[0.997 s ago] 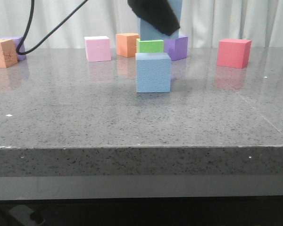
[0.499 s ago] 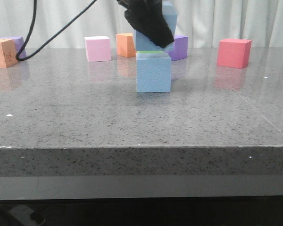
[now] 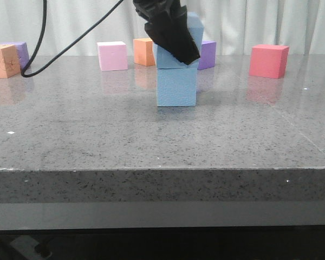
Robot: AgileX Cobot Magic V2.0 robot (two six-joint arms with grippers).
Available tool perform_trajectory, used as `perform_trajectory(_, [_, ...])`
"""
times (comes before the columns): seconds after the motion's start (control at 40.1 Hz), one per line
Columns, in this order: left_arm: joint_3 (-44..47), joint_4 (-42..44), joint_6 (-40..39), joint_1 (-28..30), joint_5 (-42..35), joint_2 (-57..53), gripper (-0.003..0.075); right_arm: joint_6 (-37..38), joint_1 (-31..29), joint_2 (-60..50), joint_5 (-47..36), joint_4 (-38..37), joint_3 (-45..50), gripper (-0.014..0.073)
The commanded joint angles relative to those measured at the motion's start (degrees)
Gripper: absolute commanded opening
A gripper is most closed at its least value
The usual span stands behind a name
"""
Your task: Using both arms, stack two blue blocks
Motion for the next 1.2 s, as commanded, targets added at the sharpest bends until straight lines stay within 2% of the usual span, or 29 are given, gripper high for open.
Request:
perform_trajectory(0.0, [-1.97,-1.23,-0.14,-0.29,-3.96,-3.3,0.0548,-0.37,0.08,-0.01,-4.04,0.49,-1.36,0.0612])
perform_trajectory(0.075, [-1.97,-1.07,-0.14,-0.29,-5.06,-3.3,0.0578,-0.37,0.08,-0.01,-4.04,0.49,-1.36,0.0612])
perform_trajectory(0.349, [-1.97,-0.25,-0.25,-0.03,-5.94,-4.71,0.0578,-0.37,0.08,-0.01,-4.04,0.49,-1.36,0.0612])
perform_trajectory(0.573, [-1.62,-0.51,-1.11,-0.03,-2.78,-9.91,0.0572,-0.37,0.08,-0.01,-4.04,0.49,-1.36,0.0612])
perform_trajectory(0.773, [-1.62,-0.39,-14.14,-0.03,0.0,-15.69,0.0563,-0.37,0.08,-0.01,-4.04,0.49,-1.36,0.0612])
perform_trajectory(0.972, [0.65,-0.39,-30.43,-0.03,-6.73,-23.29,0.0563,-0.37,0.08,-0.01,-4.04,0.49,-1.36,0.0612])
perform_trajectory(1.171, [12.33,-0.39,-35.37,-0.03,-13.96,-34.04,0.0563,-0.37,0.08,-0.01,-4.04,0.49,-1.36,0.0612])
